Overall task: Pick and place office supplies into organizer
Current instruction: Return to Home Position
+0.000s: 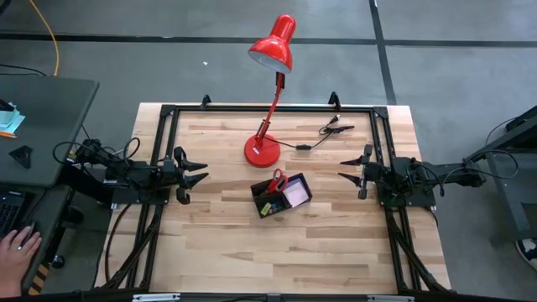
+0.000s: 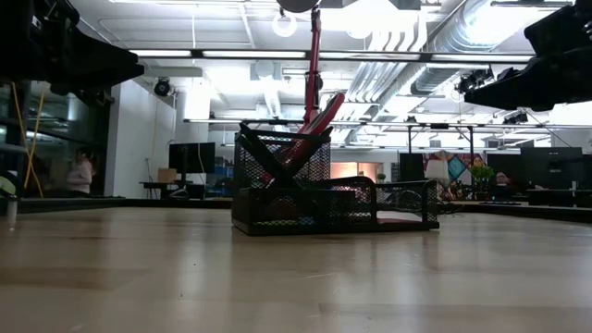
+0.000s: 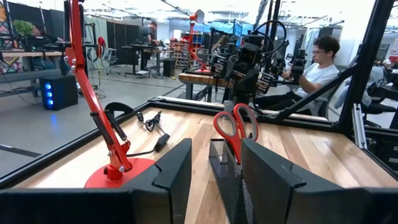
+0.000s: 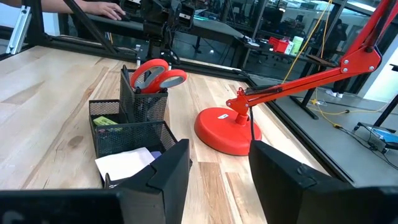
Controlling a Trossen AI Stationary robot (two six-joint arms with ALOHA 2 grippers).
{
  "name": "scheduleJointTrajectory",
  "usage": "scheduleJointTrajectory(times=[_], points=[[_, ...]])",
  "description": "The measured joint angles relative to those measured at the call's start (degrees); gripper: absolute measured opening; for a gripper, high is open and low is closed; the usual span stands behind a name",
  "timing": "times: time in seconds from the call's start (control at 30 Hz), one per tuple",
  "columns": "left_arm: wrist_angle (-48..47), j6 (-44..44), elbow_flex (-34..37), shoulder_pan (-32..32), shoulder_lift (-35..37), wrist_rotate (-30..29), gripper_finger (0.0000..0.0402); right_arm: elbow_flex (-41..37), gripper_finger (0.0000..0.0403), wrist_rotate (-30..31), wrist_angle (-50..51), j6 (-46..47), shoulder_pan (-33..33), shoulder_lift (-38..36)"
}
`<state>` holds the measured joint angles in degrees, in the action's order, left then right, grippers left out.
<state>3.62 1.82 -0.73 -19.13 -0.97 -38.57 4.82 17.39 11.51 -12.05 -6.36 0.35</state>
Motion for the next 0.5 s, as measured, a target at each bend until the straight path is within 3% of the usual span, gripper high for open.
scheduleJointTrajectory(times=[0.5], points=[[0.0,0.0,0.0,0.0,0.0,0.0,0.0127,0.0,0.0161,0.0,0.0,0.0,0.0,0.0]])
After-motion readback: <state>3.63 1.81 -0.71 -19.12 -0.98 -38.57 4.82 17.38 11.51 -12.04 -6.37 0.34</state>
